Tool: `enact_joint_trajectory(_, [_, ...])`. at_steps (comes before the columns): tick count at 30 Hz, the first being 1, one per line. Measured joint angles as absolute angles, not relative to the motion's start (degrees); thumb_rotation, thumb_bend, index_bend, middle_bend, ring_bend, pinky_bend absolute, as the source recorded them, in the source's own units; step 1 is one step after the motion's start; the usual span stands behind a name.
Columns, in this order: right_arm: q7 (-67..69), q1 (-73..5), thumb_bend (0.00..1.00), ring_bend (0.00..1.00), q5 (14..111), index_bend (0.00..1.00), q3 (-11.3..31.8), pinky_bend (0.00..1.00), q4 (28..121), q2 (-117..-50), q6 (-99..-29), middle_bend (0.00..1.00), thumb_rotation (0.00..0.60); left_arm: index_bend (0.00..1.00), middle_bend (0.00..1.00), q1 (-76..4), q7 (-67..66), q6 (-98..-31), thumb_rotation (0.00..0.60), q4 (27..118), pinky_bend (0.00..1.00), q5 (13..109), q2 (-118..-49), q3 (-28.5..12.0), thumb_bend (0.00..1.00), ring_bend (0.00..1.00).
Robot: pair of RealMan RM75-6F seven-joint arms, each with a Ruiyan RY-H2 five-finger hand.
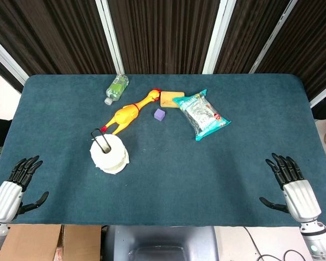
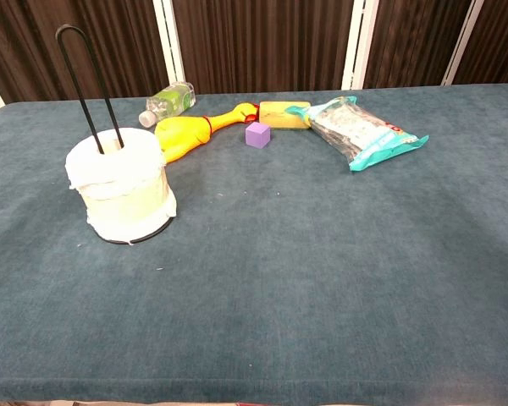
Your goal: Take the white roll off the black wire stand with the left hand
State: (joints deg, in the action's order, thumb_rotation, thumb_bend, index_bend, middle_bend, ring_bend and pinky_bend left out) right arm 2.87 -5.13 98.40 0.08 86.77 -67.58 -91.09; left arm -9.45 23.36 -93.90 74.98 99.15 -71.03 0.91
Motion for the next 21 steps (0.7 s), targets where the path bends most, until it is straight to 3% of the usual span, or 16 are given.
enact_joint_trajectory(5, [3.3,-5.3,0.01,0.0,99.1,0.0,-0.4,0.0,87.0,-67.3,-90.7,0.0,0.6,0.0,0.0,-10.2,26.5,-94.5,0.6,73.8,0.11,100.8,-72.3,1.2,0.33,0.0])
enact_joint_trajectory(13, [3.8,-5.6,0.02,0.0,97.7,0.0,-0.1,0.0,87.6,-66.4,-89.8,0.0,0.6,0.0,0.0,-13.9,43.1,-95.0,0.6,68.1,0.09,102.4,-78.9,0.9,0.32,0.0])
enact_joint_trajectory(21, [3.1,-6.0,0.02,0.0,96.3,0.0,0.1,0.0,88.4,-66.1,-88.2,0.0,0.6,0.0,0.0,-19.9,50.9,-87.7,0.6,63.2,0.03,99.3,-86.1,-0.8,0.32,0.0])
